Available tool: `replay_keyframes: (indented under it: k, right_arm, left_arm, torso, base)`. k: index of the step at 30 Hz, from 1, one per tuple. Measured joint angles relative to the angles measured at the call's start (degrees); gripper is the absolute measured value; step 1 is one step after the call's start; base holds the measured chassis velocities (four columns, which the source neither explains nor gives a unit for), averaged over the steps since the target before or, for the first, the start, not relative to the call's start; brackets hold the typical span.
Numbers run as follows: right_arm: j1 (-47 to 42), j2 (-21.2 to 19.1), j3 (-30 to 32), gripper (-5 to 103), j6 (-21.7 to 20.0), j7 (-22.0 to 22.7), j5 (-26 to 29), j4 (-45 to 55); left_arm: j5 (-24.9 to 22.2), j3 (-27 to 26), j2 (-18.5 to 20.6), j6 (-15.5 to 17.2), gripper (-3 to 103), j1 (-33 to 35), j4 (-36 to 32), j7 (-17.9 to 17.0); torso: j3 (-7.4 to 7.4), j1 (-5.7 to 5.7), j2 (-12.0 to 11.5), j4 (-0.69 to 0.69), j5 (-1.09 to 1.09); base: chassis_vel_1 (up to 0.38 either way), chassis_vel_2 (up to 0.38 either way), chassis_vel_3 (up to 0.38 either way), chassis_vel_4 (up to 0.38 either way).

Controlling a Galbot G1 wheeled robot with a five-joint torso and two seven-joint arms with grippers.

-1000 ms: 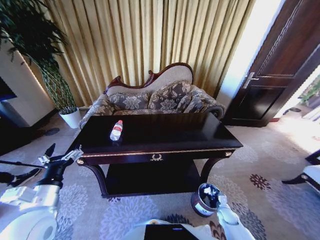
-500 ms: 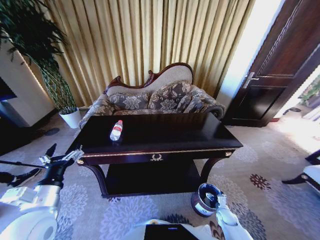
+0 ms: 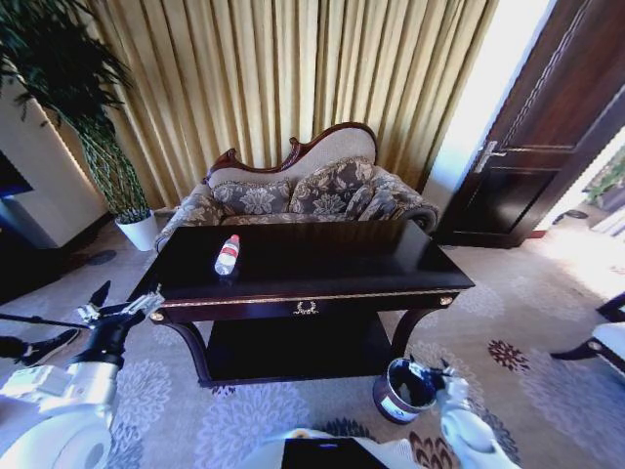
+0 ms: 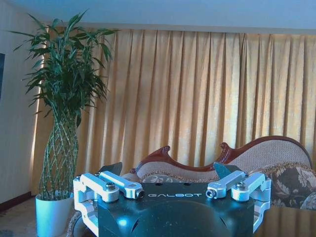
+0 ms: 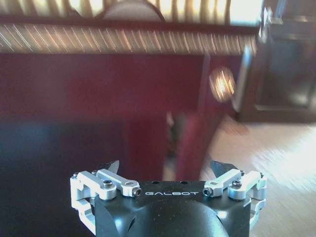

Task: Move to the front of the table and place the trash on the table into the trash bin.

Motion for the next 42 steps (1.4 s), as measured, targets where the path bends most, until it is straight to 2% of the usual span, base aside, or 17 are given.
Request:
replay_keyframes:
  k: [3, 4, 10, 12, 16, 21, 30, 37, 42]
  right_arm:
    - [-5.28, 0.76, 1.33, 100, 0.08, -0.98, 1.67, 12.88]
    - [-5.28, 0.76, 1.33, 100, 0.08, -0.98, 1.67, 12.88]
    - [-8.50, 3.72, -0.66, 100, -0.28, -1.69, 0.39, 30.45]
    - [-8.03, 3.99, -1.34, 100, -1.00, -1.72, -0.04, 33.11]
    - [-5.07, 3.56, -4.55, 100, -5.25, -1.73, -0.81, 40.49]
    - [-3.62, 2.29, -6.61, 100, -7.54, -1.88, -1.45, 42.64]
    - [-4.76, 2.05, -6.34, 100, -8.05, -3.08, -3.70, 41.49]
    - [-3.00, 0.86, -7.55, 100, -11.28, -4.57, -4.32, 40.35]
    - [-2.61, 0.39, -8.33, 100, -11.76, -5.32, -4.45, 40.04]
  left_arm:
    - [0.02, 0.00, 0.14, 0.04, 100, -0.01, 0.00, -0.01]
    - [0.02, 0.00, 0.14, 0.04, 100, -0.01, 0.00, -0.01]
    - [0.02, -0.40, 0.13, 0.05, 100, 0.39, 0.00, -0.08]
    - [0.04, -0.41, 0.11, 0.05, 100, 0.41, 0.00, -0.08]
    - [0.11, -0.41, 0.08, 0.02, 100, 0.42, 0.00, -0.09]
    - [0.46, -0.26, 0.03, 0.01, 100, 0.43, 0.00, -0.09]
    - [0.74, -0.18, 0.17, -0.05, 100, 0.38, 0.00, -0.10]
    - [1.11, -0.27, 0.43, -0.09, 100, 0.35, 0.00, -0.10]
    - [1.15, -0.30, 0.37, -0.10, 100, 0.40, 0.00, -0.10]
  torso:
    - [0.00, 0.00, 0.00, 0.01, -0.01]
    - [0.00, 0.00, 0.00, 0.01, -0.01]
    - [0.00, 0.00, 0.01, 0.01, 0.00]
    - [0.00, 0.00, 0.00, 0.01, 0.00]
    - [0.00, 0.00, 0.00, 0.01, 0.00]
    - [0.00, 0.00, 0.00, 0.01, 0.01]
    - [0.00, 0.00, 0.00, 0.00, 0.01]
    - [0.01, 0.00, 0.00, 0.01, 0.01]
    - [0.00, -0.01, 0.00, 0.00, 0.01]
  base:
    - [0.000, 0.000, 0.000, 0.000]
    - [0.000, 0.000, 0.000, 0.000]
    - [0.000, 0.000, 0.000, 0.000]
    - [0.000, 0.000, 0.000, 0.000]
    - [0.000, 0.000, 0.000, 0.000]
    - [0.000, 0.000, 0.000, 0.000]
    - [0.000, 0.000, 0.000, 0.000]
    - [0.000, 0.000, 0.000, 0.000]
    - [0.000, 0.000, 0.000, 0.000]
